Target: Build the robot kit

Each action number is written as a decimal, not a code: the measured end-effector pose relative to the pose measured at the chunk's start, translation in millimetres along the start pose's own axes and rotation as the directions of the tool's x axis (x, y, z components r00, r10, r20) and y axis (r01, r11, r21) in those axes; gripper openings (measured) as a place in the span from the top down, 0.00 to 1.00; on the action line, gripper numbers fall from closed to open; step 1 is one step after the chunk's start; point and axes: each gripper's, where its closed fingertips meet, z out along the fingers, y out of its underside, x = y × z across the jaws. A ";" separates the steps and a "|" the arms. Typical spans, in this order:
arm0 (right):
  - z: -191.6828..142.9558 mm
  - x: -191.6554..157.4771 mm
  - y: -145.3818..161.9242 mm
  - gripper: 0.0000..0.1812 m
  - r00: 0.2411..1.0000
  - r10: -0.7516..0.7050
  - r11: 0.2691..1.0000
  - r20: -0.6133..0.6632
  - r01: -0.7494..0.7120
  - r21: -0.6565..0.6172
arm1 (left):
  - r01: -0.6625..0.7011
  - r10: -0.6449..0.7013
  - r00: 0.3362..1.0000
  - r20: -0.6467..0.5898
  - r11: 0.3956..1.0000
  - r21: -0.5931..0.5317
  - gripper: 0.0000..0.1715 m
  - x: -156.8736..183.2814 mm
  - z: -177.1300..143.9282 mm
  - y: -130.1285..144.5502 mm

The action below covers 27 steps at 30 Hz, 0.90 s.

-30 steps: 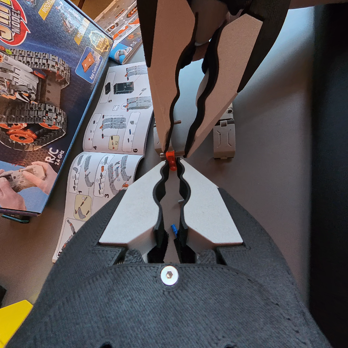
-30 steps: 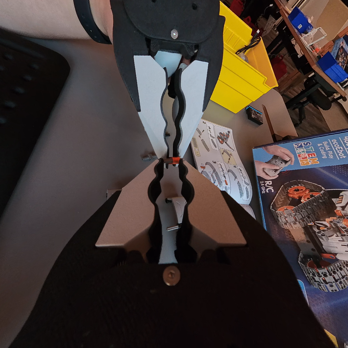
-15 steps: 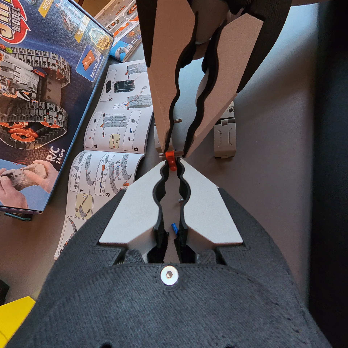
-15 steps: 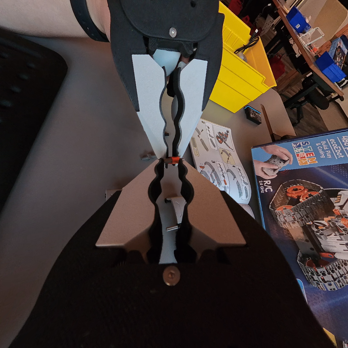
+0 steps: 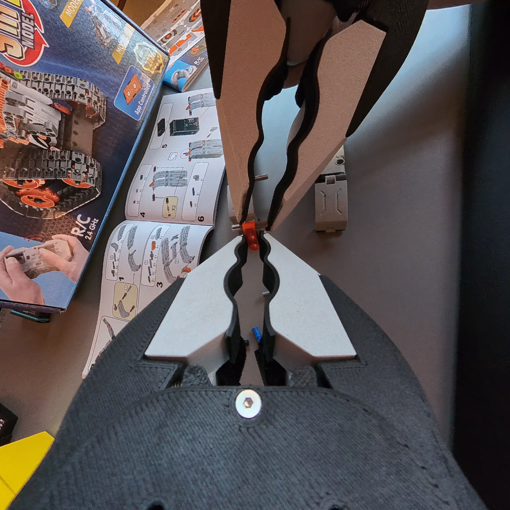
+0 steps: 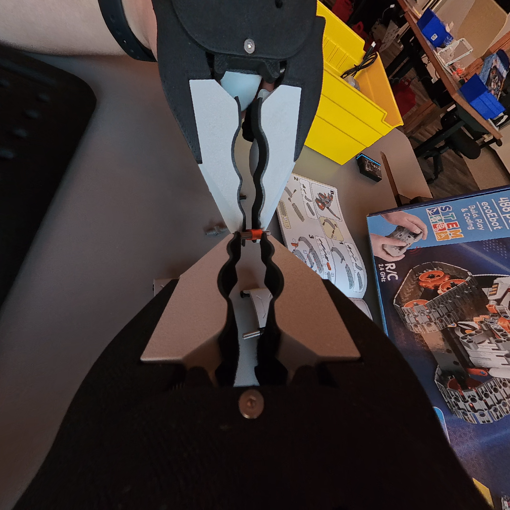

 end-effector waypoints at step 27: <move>-1.0 -8.2 4.7 0.84 0.997 -0.073 0.997 0.031 0.072 0.011 | -0.183 0.185 0.980 0.072 0.983 -0.029 0.97 4.7 6.5 -2.2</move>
